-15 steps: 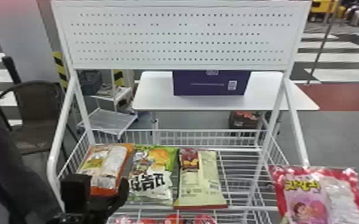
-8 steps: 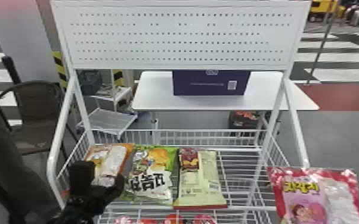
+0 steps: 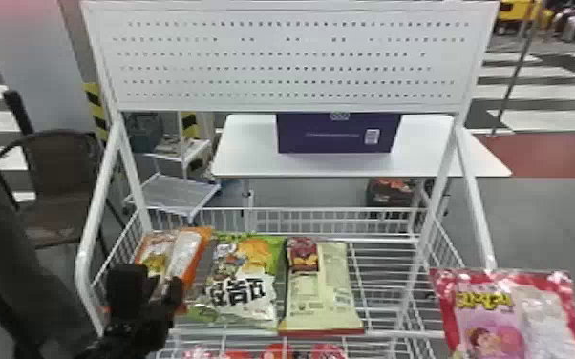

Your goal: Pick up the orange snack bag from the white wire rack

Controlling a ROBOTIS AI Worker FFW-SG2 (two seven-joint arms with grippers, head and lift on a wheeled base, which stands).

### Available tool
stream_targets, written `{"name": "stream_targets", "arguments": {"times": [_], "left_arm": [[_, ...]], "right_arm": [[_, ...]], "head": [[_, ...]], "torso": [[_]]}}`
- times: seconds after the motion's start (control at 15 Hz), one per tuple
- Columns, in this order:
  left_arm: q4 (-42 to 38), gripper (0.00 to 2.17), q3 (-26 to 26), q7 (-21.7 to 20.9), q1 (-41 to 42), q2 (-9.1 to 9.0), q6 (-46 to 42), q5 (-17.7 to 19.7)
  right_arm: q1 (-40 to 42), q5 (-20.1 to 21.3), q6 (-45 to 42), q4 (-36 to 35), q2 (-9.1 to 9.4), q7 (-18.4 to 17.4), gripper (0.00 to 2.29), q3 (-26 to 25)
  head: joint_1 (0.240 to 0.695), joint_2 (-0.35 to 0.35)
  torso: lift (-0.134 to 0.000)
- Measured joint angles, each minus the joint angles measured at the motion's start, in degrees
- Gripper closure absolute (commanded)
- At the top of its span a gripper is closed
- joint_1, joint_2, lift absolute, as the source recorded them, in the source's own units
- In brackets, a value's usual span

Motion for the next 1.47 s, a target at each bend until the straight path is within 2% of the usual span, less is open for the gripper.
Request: {"name": "stream_targets", "arguments": {"times": [0.27,0.47,1.0,1.27,1.47], "left_arm": [[-7.5,1.89,0.4,3.2,4.9,0.02,-1.3,-0.3],[-13.5,1.89,1.1,5.1,10.4,0.37,-6.6,-0.7],[-32.2,1.89,6.5,2.9,36.6,0.47,-21.8,-1.4],[-34.7,1.89,7.1,1.9,46.5,0.68,-31.8,-1.4],[-34.7,1.89,6.2,1.4,49.3,0.91,-36.0,-1.5]], "right_arm": [[-0.6,0.0,0.1,0.6,0.1,0.0,2.14,0.2],[-0.9,0.0,0.1,1.0,0.16,0.0,2.14,0.5],[-1.4,0.0,0.2,1.6,0.43,0.0,2.14,0.9],[-1.8,0.1,0.2,1.9,0.69,0.0,2.14,1.2],[-1.7,0.1,0.2,1.8,0.7,0.0,2.14,1.3]], "head": [[0.499,0.0],[0.499,0.0],[0.499,0.0],[0.499,0.0],[0.499,0.0]], "torso": [[0.0],[0.0],[0.0],[0.0],[0.0]]}}
